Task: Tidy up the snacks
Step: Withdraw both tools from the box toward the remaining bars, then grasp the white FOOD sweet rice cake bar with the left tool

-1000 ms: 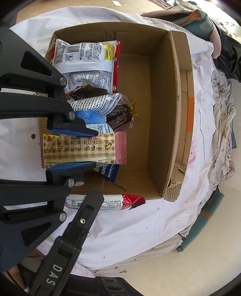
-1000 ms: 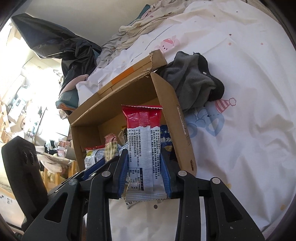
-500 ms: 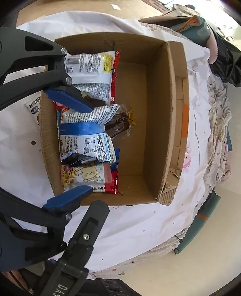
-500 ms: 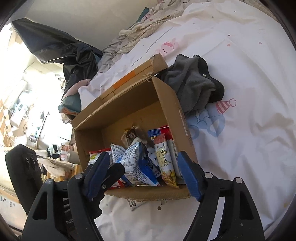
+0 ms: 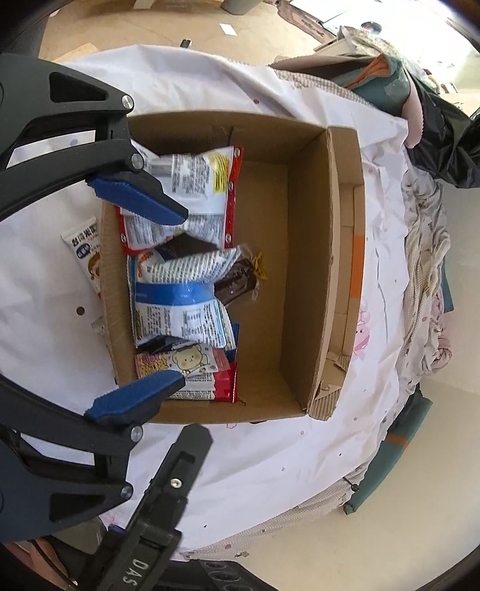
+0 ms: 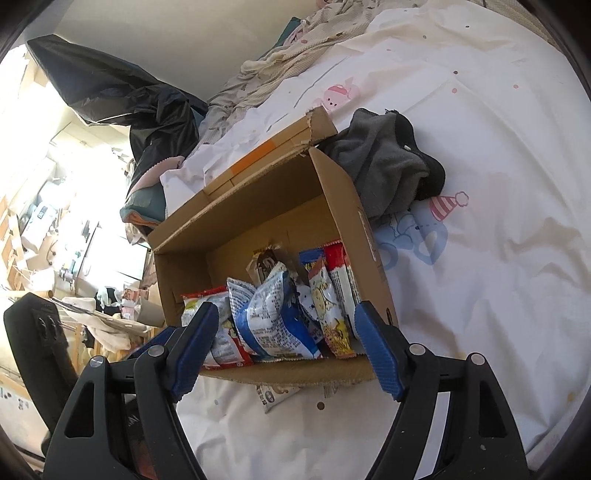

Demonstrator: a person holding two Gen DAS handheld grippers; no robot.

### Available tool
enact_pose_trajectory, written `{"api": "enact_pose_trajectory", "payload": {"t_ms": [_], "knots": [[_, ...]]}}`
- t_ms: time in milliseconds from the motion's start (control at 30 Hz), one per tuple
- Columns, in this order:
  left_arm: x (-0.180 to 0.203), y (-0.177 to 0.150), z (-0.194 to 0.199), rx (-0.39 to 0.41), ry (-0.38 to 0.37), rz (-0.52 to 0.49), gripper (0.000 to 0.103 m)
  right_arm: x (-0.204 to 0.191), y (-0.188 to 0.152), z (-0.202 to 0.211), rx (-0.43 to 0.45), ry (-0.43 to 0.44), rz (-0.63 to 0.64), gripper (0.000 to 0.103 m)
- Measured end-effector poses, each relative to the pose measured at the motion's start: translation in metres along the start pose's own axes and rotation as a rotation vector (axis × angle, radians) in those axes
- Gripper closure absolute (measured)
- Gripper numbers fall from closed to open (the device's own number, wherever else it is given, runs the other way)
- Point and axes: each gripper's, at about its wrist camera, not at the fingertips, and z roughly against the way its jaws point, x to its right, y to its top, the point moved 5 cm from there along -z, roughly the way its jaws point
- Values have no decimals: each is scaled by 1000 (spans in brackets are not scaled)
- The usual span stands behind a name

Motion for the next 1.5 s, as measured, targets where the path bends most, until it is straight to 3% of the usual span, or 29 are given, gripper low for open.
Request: {"api": "enact_pose_trajectory", "payload": {"t_ms": [333,833,900,1033,1133,1233,1367,1500], "knots": [[-15,-15,19,44,53,-39,25,-5,-33,13,-10,-49,40,24],[-59,-70,19,6,65,-7,25,13,-80,10,-71,-115,-31,24],[-62,-77,17,0,64,-1,25,17,-87,5,-91,-143,-39,24],[-76,-92,4,-78,55,71,25,33,-97,-3,-113,-306,-16,24],[-83,-97,-2,-92,66,103,25,47,-98,-6,-130,-309,-80,24],[-83,-101,-5,-91,93,77,25,56,-96,-5,-131,-304,-132,24],[-76,-108,-16,-116,75,50,25,61,-98,-5,-141,-304,-160,24],[-50,-107,-48,-177,47,-70,25,63,-97,-4,-142,-303,-178,24]]}}
